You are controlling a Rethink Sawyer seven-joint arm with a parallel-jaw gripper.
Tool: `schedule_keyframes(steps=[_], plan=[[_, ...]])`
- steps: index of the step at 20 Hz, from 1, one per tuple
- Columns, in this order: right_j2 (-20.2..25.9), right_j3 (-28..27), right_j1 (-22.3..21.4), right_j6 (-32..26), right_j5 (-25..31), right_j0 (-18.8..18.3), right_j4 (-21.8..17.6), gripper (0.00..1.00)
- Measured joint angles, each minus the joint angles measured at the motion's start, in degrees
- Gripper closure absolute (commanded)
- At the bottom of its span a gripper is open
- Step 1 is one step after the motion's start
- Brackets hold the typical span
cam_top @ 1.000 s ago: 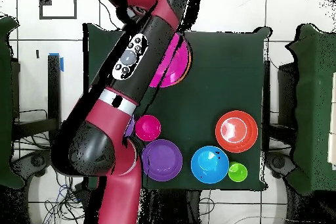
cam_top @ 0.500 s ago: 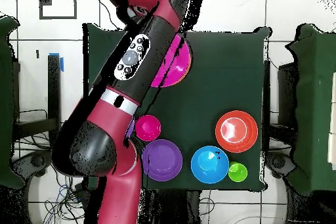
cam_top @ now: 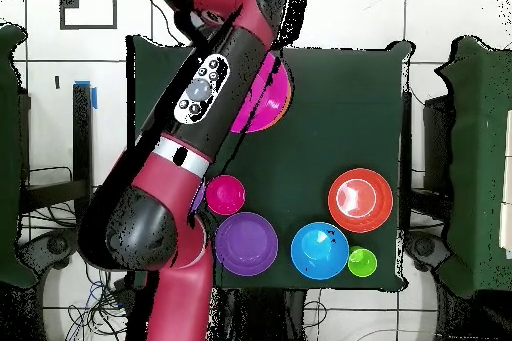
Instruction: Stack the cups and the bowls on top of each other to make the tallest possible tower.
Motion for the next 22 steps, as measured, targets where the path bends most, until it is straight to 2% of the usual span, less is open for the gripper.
schedule_keyframes(steps=[11,22], plan=[[3.1,1.6,2.8,0.8,-6.9,3.4,-0.2,0.00],[3.2,2.6,3.3,1.2,-8.0,4.3,-0.6,0.00]])
